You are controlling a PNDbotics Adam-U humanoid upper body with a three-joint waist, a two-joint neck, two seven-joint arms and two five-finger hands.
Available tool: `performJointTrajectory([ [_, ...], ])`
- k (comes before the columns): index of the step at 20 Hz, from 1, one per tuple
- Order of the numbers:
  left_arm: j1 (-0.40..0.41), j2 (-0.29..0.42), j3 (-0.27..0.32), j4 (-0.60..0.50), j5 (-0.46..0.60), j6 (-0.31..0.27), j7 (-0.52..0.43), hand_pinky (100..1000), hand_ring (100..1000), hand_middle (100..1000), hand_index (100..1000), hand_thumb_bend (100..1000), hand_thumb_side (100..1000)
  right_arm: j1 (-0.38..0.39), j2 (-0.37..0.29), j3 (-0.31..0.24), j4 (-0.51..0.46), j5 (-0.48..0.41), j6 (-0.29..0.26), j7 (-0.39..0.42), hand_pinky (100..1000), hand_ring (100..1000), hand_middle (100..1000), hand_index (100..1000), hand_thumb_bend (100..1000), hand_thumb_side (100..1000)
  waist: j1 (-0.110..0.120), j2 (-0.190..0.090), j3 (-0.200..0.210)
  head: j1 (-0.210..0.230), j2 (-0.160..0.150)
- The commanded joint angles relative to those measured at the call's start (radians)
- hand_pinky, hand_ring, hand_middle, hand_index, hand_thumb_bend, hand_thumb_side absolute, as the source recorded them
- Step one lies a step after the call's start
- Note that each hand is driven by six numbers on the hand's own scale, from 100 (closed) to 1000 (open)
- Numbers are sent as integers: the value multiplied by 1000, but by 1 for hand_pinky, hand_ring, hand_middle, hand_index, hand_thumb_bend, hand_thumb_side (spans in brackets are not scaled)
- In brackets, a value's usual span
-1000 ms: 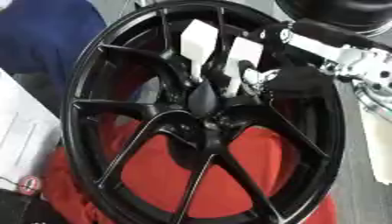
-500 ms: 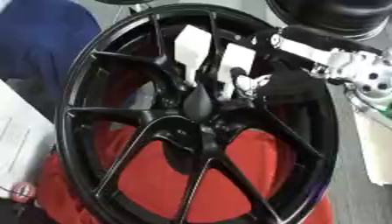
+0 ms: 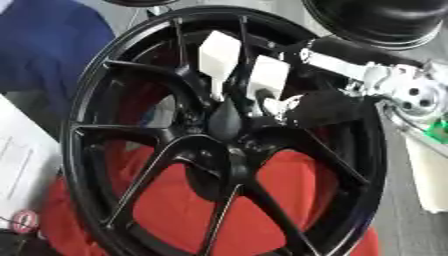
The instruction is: Pull the pin out of the wheel hub.
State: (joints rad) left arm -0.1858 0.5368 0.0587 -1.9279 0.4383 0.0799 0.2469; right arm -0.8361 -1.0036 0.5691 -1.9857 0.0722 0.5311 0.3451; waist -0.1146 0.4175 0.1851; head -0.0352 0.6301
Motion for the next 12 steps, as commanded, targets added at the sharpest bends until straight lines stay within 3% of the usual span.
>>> performJointTrajectory([
  [1, -4, 13, 7, -13, -2, -1, -5, 835, 780, 740, 742, 128, 813, -14, -12, -5, -14, 12, 9, 7, 863, 887, 718, 861, 162, 562, 4, -15, 2, -4, -15],
  [6, -4, 13, 7, -13, -2, 0, -5, 836, 781, 741, 742, 125, 816, -19, -5, -7, -14, 7, 30, -16, 843, 859, 639, 795, 113, 511, 2, -15, 5, -4, -14],
  [10, -2, 12, 8, -11, -2, 0, -4, 837, 781, 742, 742, 125, 818, -23, -2, -16, -14, -18, 25, -93, 818, 818, 558, 712, 100, 414, 2, -17, 3, -2, -14],
  [12, -2, 12, 8, -11, -2, 0, -4, 838, 782, 742, 743, 123, 819, -21, -4, -19, -14, -37, 15, -138, 801, 791, 527, 674, 100, 407, 2, -19, 3, -3, -13],
])
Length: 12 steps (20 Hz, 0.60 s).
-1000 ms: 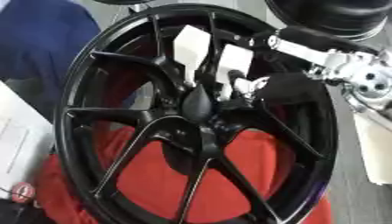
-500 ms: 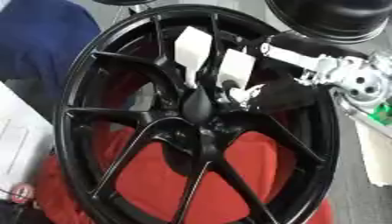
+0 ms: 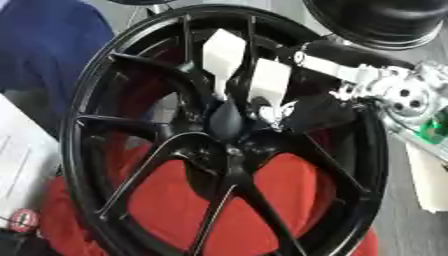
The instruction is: Pull the pin out of the wheel hub.
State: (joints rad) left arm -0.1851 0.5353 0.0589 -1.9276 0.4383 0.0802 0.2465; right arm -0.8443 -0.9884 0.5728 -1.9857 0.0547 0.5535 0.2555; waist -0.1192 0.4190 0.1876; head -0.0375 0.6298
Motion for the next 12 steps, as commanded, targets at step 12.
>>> performJointTrajectory([
  [12, 2, 15, 12, -10, -2, 2, -3, 842, 784, 741, 743, 117, 822, 24, -53, -113, -14, -233, -106, -245, 735, 699, 432, 537, 100, 450, 13, -41, -11, 1, -14],
])
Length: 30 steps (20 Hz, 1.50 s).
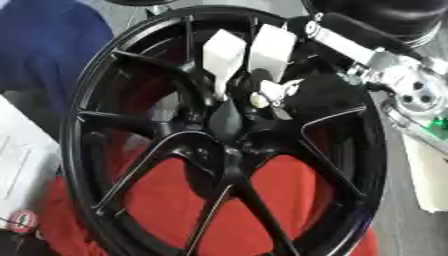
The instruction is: Pull the pin out of the wheel hub.
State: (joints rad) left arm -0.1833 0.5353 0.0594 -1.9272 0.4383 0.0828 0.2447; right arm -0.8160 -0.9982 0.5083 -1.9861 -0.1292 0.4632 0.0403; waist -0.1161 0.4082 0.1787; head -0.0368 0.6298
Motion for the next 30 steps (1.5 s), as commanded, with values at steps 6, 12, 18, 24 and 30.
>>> performJointTrajectory([
  [6, 3, 17, 20, -14, -2, -7, 6, 843, 784, 741, 743, 116, 818, 85, -101, -245, -14, -174, -63, -176, 737, 706, 440, 547, 100, 425, 18, -34, -18, 5, -19],
  [12, 17, 16, 44, -23, -5, -22, 33, 844, 783, 741, 743, 111, 811, 380, -145, -533, -13, -259, -99, -441, 762, 742, 495, 607, 100, 322, 43, -30, -52, -1, -8],
  [18, 31, 13, 60, -27, -3, -34, 54, 844, 783, 741, 743, 111, 805, 585, -97, -699, 75, -160, -95, -509, 786, 790, 558, 671, 100, 245, 84, -37, -98, 0, 0],
  [24, 29, 12, 59, -28, 3, -36, 58, 845, 782, 740, 742, 111, 800, 620, -71, -756, 235, 32, -85, -364, 863, 927, 783, 861, 100, 357, 112, -49, -121, 9, -2],
  [30, 30, 19, 58, -26, 4, -38, 54, 846, 782, 739, 741, 111, 797, 585, -111, -753, 406, 337, -166, 119, 909, 1000, 895, 910, 100, 633, 119, -62, -129, 13, 4],
])
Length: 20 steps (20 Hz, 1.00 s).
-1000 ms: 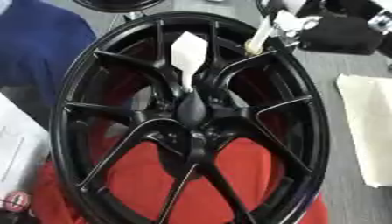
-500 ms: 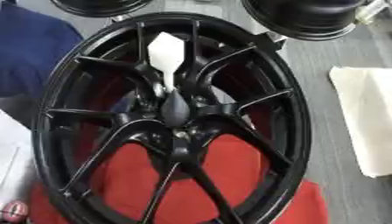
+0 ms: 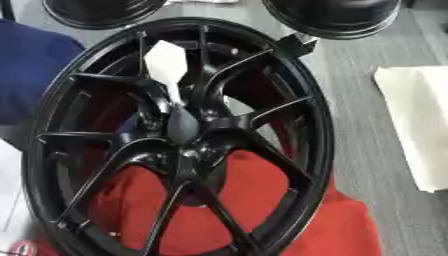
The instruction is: Pull the pin out of the wheel hub.
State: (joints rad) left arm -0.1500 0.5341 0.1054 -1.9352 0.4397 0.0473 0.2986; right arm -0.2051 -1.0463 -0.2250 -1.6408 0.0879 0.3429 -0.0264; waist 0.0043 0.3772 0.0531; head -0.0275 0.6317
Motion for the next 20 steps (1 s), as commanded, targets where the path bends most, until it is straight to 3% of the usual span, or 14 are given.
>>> performJointTrajectory([
  [1, -3, 20, 11, -17, 3, -2, 0, 846, 782, 739, 742, 112, 798, -42, -69, -26, 88, 163, -76, 255, 909, 1000, 894, 910, 100, 617, -2, -33, -4, 4, 2],
  [4, -2, 18, 9, -14, 4, 0, -3, 847, 782, 739, 741, 113, 799, -80, -73, -39, 130, 227, -133, 350, 909, 1000, 893, 913, 100, 590, -4, -35, -3, 5, 1],
  [7, -1, 19, 10, -14, 4, 0, -3, 848, 782, 739, 741, 114, 798, -100, -73, -46, 142, 238, -149, 367, 906, 1000, 889, 911, 100, 552, -6, -36, -3, 5, 4],
  [9, -1, 19, 10, -14, 4, 0, -2, 848, 782, 739, 742, 114, 798, -108, -71, -48, 145, 234, -150, 361, 906, 1000, 889, 911, 100, 471, -8, -37, -3, 6, 5],
  [10, -1, 19, 9, -15, 4, 0, -3, 848, 782, 739, 742, 115, 798, -109, -70, -47, 146, 229, -152, 360, 907, 1000, 890, 912, 100, 356, -9, -37, -4, 7, 4],
  [11, -2, 19, 9, -15, 4, 1, -3, 848, 782, 740, 742, 113, 796, -109, -70, -46, 147, 224, -154, 361, 909, 1000, 892, 911, 100, 100, -10, -37, -4, 7, 4],
  [15, -2, 19, 8, -14, 6, 3, -4, 849, 783, 740, 742, 100, 783, -108, -71, -49, 158, 233, -121, 333, 937, 1000, 909, 919, 186, 140, -12, -38, -5, 7, 5],
  [16, -3, 19, 8, -14, 7, 4, -4, 849, 783, 740, 742, 100, 784, -108, -72, -49, 159, 244, -105, 318, 946, 1000, 905, 924, 277, 118, -12, -39, -4, 7, 4],
  [17, -3, 19, 8, -14, 7, 4, -5, 849, 783, 740, 742, 100, 785, -107, -73, -48, 157, 256, -92, 307, 943, 1000, 902, 927, 308, 100, -12, -39, -4, 6, 4],
  [18, -3, 19, 8, -14, 7, 5, -5, 849, 783, 740, 742, 100, 785, -107, -72, -46, 152, 264, -84, 303, 939, 1000, 900, 935, 269, 100, -11, -39, -3, 6, 4],
  [19, -3, 19, 8, -14, 7, 5, -5, 849, 783, 740, 742, 102, 785, -110, -70, -49, 144, 263, -80, 293, 916, 1000, 868, 922, 100, 430, -11, -39, -3, 7, 4],
  [20, -2, 19, 9, -15, 7, 5, -5, 849, 783, 740, 741, 102, 785, -116, -65, -57, 135, 253, -72, 264, 880, 962, 821, 885, 100, 596, -10, -40, -3, 8, 4],
])
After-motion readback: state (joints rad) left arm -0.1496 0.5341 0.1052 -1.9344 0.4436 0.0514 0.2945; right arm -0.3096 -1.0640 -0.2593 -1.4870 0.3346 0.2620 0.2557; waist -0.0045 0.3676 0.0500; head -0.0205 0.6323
